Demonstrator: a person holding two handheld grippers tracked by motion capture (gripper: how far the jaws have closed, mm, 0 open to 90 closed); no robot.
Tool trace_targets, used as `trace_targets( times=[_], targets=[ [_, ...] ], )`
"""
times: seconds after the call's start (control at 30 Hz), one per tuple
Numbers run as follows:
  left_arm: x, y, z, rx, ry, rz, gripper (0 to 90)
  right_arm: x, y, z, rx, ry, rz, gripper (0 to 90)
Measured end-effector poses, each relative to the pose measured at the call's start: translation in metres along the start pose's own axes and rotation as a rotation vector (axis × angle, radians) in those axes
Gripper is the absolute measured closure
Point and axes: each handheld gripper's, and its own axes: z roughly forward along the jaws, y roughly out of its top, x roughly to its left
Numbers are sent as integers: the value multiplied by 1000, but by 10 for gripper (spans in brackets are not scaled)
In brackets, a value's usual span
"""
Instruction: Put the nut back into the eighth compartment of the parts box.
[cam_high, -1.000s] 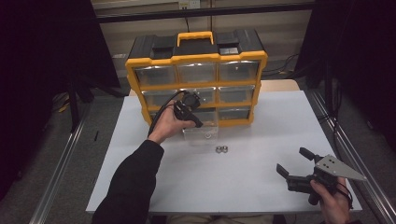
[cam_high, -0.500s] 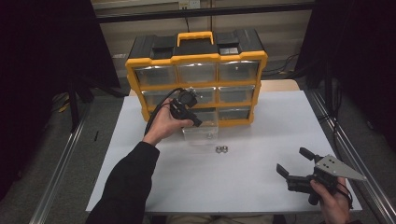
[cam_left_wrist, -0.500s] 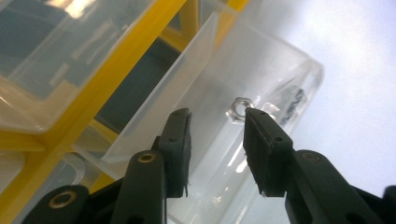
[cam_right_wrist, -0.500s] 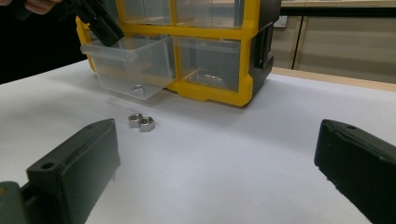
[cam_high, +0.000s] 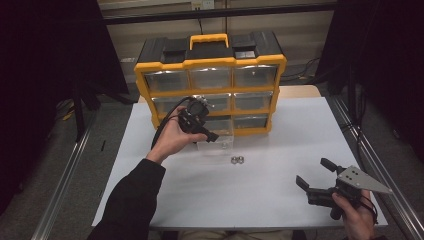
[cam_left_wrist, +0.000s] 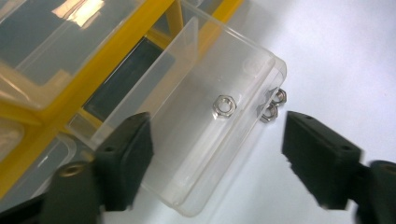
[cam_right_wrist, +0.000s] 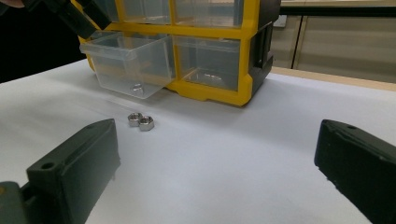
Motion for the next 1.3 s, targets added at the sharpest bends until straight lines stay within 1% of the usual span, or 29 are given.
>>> trace_targets(
  times=[0.1, 0.13, 0.17, 0.23, 0.27, 0.3, 0.37, 0.4, 0.43, 0.47, 0.53, 0.6, 0.63, 0.7, 0.73, 0.8, 0.87, 0.9, 0.93, 0.97, 1.0, 1.07, 1.13, 1.17, 1.2, 1.23, 1.27, 1.3],
  targets=[
    [-1, -4, 0, -5, 2, 2, 192, 0, 0, 0, -1, -3, -1, 0],
    [-2, -5, 0, -10, 10, 2, 173, 0, 0, 0, -1, -3, 1, 0],
    [-2, -6, -1, -9, 12, 14, 158, 0, 0, 0, -1, -5, 0, 0],
    [-6, -8, -1, -21, 17, -1, 108, 0, 0, 1, -1, -5, 1, 0],
    [-6, -9, -1, -11, 12, 20, 93, 0, 0, 0, -1, -5, 1, 0],
    [-7, -11, -2, -14, 25, 20, 91, 0, 0, 0, -1, -5, 2, 0],
    [-10, -14, -1, -17, 20, 15, 69, 0, 0, 0, -1, -5, 2, 0],
    [-10, -15, -1, -10, 7, 12, 60, 0, 0, 0, -1, -5, 1, 0],
    [-12, -16, 0, -22, 4, -11, 57, 0, 0, 0, -1, -5, 1, 0],
    [-12, -18, 0, -3, 0, 7, 54, 0, 0, 0, -1, -5, 0, 0],
    [-16, -21, 1, 3, -3, 12, 52, 0, 0, 1, -1, -5, 1, 0],
    [-19, -23, 2, 6, -5, 25, 52, 0, 0, 0, -1, -3, 1, 0],
    [-21, -25, 2, 10, -12, 21, 52, 0, 0, 0, -1, -3, 1, 0],
    [-24, -28, 4, 6, -10, 27, 51, 0, 0, 0, 0, -1, 0, 0],
    [-26, -29, 4, 11, -14, 24, 51, 0, 0, 0, -2, -1, 1, 0],
    [-29, -32, 6, 7, -1, 31, 38, 0, 0, 0, -1, -3, 1, 0],
    [-33, -35, 6, -5, 10, 21, 35, 0, 0, 0, -1, -3, 0, 0],
    [-34, -36, 5, -12, -1, 9, 42, 0, 0, 0, -2, -3, 0, 0],
    [-35, -38, 4, -22, -7, 9, 45, 0, 0, 0, -1, -3, 0, 0],
    [-35, -39, 3, -15, -6, 16, 45, 0, 0, 0, -2, -3, -1, 0],
    [-36, -40, 3, -21, 0, 10, 45, 0, 0, 0, -2, -3, 0, 0],
    [-37, -44, 1, -14, -6, 12, 42, 0, 0, 0, -2, -4, 1, 0],
    [-39, -48, 1, -14, -6, 16, 42, 0, 0, 0, -2, -3, 0, 0],
    [-41, -49, 3, -18, -3, 11, 42, 0, 0, 0, -2, -3, -1, 0],
    [-42, -50, 4, -7, -11, 14, 42, 0, 0, 0, -1, -3, -1, 0],
    [-43, -52, 6, -8, -16, 16, 42, 0, 0, 0, 0, -2, -1, 0],
    [-44, -52, 8, 12, -24, 26, 42, 0, 0, 0, -1, -3, -1, 0],
    [-46, -53, 12, 17, -26, 16, 45, 0, 0, 0, 0, -4, -1, 0]
  ],
)
